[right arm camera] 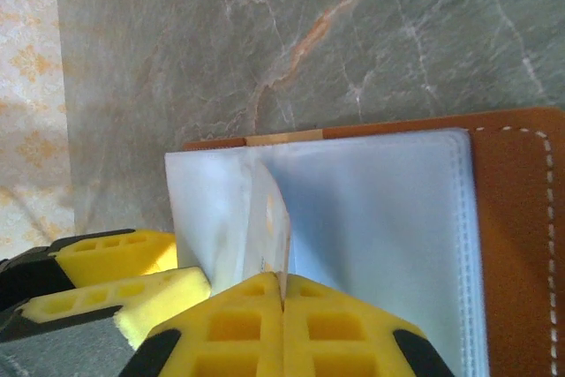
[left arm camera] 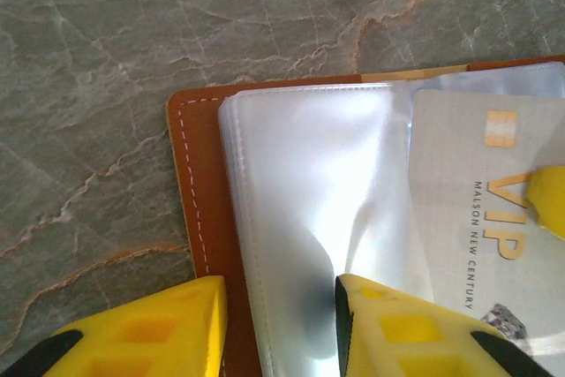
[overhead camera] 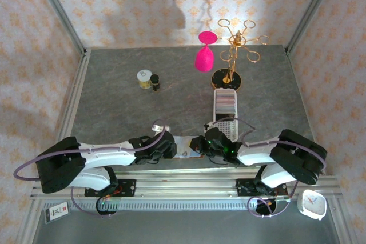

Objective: Put the credit cards into the card holder
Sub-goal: Insert the credit card into the card slot.

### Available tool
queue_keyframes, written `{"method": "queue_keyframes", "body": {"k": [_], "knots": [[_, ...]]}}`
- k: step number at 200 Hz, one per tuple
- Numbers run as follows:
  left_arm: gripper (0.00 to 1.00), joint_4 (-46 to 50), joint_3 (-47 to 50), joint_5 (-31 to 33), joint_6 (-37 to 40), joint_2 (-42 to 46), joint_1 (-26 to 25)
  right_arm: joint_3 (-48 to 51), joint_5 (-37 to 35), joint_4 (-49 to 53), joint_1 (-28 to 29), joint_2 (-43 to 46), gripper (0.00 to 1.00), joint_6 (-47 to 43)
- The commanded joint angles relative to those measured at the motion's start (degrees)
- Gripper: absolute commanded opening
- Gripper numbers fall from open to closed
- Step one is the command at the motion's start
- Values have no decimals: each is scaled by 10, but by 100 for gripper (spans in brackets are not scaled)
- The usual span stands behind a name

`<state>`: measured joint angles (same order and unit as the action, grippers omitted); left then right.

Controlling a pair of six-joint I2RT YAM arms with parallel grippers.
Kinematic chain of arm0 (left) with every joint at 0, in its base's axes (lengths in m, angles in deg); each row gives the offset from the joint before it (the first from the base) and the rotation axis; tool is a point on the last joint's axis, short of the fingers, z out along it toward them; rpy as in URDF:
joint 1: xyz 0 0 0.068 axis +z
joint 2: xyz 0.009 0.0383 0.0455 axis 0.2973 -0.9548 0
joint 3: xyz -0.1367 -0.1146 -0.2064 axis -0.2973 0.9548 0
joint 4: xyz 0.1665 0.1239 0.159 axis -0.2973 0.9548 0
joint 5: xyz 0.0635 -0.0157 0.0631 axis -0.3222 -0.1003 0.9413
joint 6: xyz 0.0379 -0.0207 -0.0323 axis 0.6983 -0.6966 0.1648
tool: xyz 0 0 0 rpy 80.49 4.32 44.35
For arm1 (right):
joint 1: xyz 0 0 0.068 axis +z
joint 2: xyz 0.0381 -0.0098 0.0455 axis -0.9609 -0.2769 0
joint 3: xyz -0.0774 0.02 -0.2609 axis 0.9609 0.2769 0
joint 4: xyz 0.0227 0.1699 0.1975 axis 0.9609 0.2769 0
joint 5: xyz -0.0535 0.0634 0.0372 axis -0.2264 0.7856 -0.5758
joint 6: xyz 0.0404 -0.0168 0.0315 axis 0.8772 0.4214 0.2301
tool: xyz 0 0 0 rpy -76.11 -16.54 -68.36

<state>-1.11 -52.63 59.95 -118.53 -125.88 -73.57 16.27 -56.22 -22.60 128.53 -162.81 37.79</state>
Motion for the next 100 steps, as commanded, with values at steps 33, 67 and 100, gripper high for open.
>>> {"method": "queue_keyframes", "body": {"k": [33, 67, 100], "knots": [[42, -7, 34, 22, -29, -8, -4, 0, 24, 0, 5, -21, 0, -3], [44, -37, 49, 22, -53, -10, -5, 2, 32, -23, 5, -23, 0, -4], [44, -35, 51, 29, -62, -13, -4, 4, 35, -47, 6, -32, 0, -5]]}}
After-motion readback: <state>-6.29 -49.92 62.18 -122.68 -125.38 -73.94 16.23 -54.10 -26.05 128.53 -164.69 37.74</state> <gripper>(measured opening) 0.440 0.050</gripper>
